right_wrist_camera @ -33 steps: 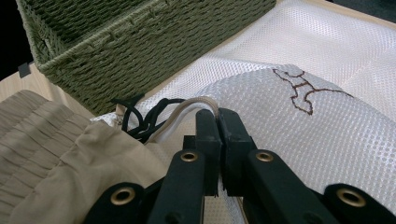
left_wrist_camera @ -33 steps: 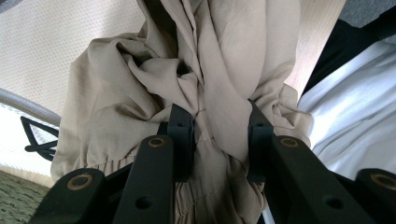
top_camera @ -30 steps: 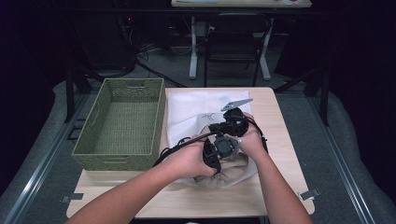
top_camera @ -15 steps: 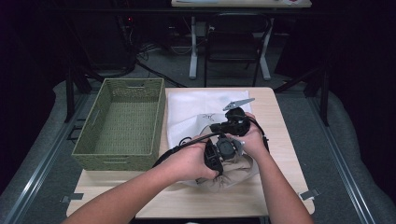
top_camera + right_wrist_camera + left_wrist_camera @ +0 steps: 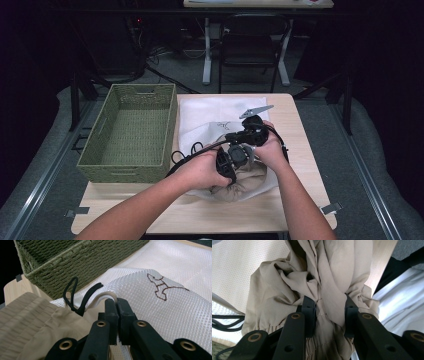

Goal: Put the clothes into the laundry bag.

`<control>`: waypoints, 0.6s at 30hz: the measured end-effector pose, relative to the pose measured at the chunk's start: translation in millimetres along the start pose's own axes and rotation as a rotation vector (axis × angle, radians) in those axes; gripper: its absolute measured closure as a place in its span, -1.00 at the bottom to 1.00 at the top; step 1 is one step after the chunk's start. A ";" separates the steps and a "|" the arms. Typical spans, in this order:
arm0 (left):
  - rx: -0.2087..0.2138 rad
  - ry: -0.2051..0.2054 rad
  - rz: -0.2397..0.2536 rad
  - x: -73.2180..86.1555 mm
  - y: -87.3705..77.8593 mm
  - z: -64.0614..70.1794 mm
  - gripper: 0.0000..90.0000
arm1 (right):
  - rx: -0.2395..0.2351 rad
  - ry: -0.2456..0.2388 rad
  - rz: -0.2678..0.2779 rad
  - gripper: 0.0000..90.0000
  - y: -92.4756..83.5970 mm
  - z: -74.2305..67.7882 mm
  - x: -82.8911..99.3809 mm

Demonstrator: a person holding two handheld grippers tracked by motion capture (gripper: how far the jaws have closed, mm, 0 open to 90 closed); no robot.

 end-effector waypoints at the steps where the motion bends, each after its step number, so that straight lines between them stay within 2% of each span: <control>1: 0.006 -0.009 0.000 1.3 1.4 -2.4 0.57 | 0.000 0.001 0.000 0.95 -0.2 -0.2 0.0; 9: 0.007 -0.034 -0.001 8.1 10.6 -11.4 0.57 | -0.007 -0.008 -0.005 0.95 -0.2 -3.8 0.1; 18: 0.018 -0.048 0.000 12.2 19.9 -12.3 0.57 | -0.008 -0.006 0.003 0.95 -4.5 -5.4 -0.9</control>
Point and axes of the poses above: each handheld gripper's, and its own axes: y roughly forward along the jaws, x roughly out of its underside, z roughly to its right, the point moved 7 cm from there along y, roughly forward along the jaws, and after that the axes turned 6 degrees about z, right-handed, at the moved point
